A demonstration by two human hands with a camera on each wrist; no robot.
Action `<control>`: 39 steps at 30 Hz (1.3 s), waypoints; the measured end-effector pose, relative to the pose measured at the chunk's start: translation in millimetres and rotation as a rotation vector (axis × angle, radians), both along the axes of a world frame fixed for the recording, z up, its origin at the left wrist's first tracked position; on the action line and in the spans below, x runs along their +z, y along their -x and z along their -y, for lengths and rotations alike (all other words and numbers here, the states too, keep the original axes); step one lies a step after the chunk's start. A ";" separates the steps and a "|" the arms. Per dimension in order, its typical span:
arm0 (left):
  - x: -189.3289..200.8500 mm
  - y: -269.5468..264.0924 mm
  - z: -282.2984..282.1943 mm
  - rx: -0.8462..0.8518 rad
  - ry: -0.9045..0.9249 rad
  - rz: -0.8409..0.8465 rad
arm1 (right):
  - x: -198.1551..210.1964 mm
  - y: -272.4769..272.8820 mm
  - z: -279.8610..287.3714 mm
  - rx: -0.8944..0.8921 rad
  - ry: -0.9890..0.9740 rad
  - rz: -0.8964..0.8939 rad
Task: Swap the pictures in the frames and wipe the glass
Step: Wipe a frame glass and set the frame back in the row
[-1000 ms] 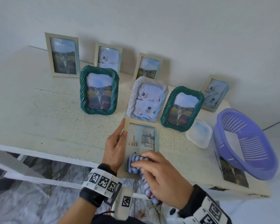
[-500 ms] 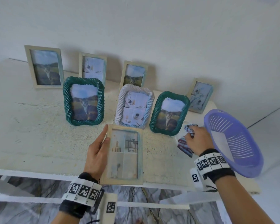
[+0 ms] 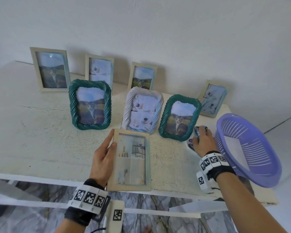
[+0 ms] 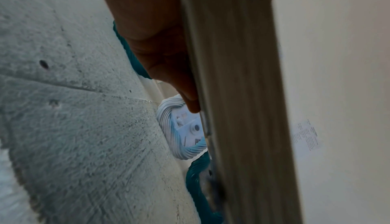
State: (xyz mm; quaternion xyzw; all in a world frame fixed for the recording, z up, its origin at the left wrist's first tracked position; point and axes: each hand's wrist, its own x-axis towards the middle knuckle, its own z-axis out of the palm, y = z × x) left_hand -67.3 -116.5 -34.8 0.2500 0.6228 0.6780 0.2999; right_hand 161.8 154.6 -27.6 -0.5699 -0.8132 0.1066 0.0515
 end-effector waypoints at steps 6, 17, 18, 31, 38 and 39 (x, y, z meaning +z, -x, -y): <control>10.7 -6.9 -4.7 0.000 -0.013 0.047 | 23.9 0.5 78.0 0.091 -0.031 -0.510; 31.1 -28.3 -12.0 -0.060 -0.005 0.133 | 28.3 43.9 183.7 -0.150 1.038 -1.469; 29.7 -28.9 -12.2 -0.079 0.012 0.123 | 29.4 44.3 183.7 -0.149 1.040 -1.515; 37.5 -45.6 -16.6 -0.467 0.099 0.268 | 34.7 55.7 209.0 0.296 0.518 -1.099; 42.0 -37.9 -10.3 -0.449 0.111 0.283 | 33.3 41.5 193.9 0.354 0.031 -0.770; 41.6 -35.7 -9.2 -0.449 0.130 0.281 | 36.2 38.3 188.2 0.374 -0.088 -0.700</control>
